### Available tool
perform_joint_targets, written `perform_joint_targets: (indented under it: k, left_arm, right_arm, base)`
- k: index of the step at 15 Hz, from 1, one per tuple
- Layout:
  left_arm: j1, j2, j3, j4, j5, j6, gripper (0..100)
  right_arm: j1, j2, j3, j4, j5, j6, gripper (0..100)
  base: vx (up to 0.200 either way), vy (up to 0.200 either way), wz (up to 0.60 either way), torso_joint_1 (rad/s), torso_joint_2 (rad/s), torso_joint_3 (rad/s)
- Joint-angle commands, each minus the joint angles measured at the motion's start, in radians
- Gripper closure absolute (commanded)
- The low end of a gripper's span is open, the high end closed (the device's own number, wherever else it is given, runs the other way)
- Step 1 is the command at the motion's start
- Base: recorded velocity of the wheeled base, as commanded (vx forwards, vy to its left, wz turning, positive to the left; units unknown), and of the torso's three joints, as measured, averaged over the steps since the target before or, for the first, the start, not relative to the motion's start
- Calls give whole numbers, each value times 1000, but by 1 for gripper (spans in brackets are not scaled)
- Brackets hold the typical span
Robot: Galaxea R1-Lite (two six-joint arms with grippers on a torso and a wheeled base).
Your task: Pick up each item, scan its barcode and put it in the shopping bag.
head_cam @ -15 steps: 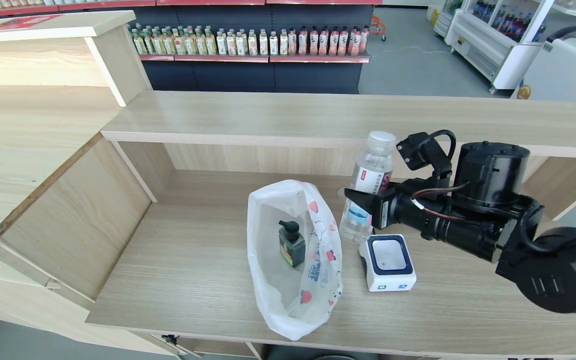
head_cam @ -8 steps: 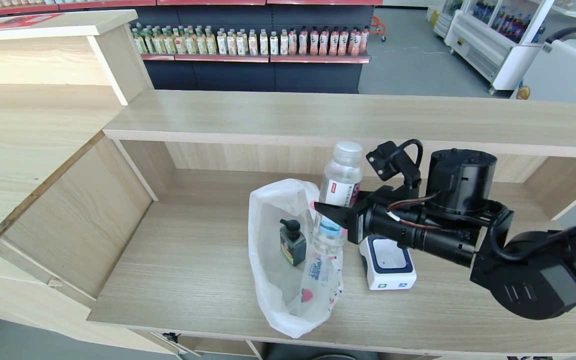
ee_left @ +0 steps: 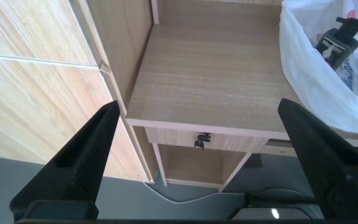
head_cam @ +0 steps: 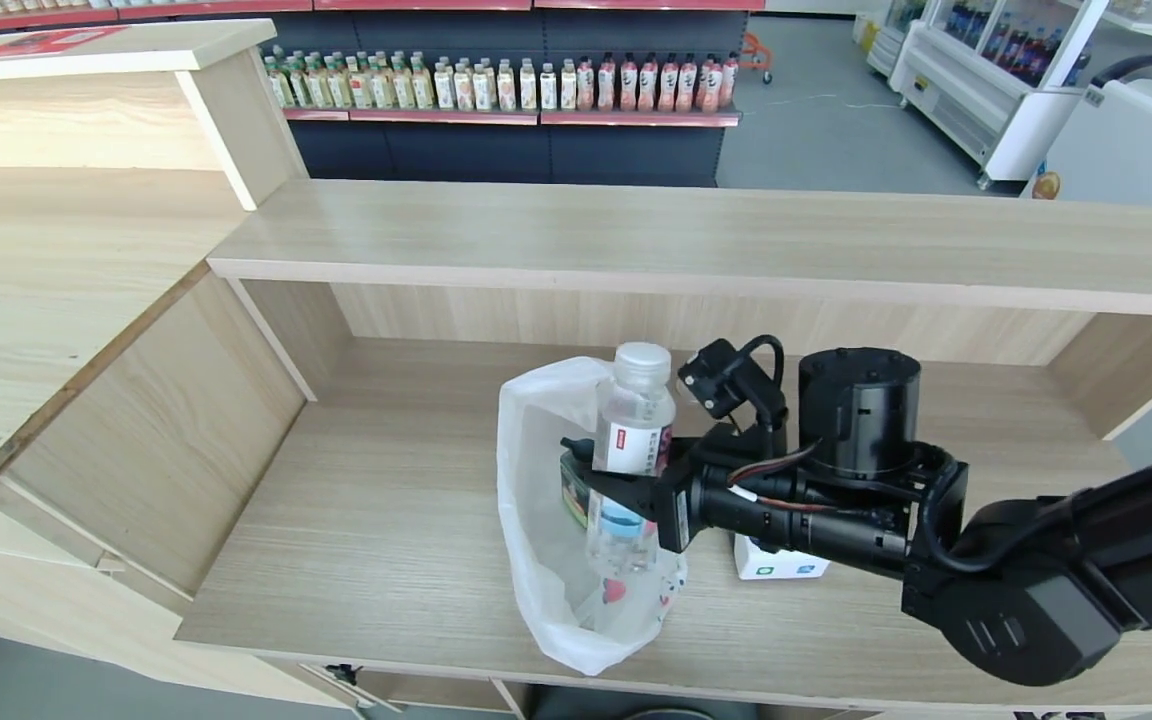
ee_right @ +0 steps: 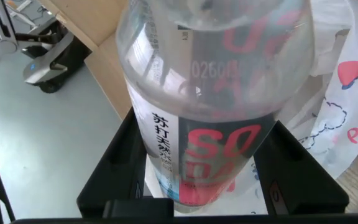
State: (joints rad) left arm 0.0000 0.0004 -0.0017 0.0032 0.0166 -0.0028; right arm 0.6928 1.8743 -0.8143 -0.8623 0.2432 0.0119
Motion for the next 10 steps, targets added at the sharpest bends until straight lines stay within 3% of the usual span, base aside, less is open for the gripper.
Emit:
perform_joint_targets:
  k: [1,10]
  left_arm:
    - [0,0,0,0,0,0,0]
    - [0,0,0,0,0,0,0]
  right_arm:
    - [2,31,6,3,1,2,100]
    - [22,194,-22,-1,-1,-9,100]
  base:
    - [0,0,0,0,0,0]
    - [0,0,0,0,0,0]
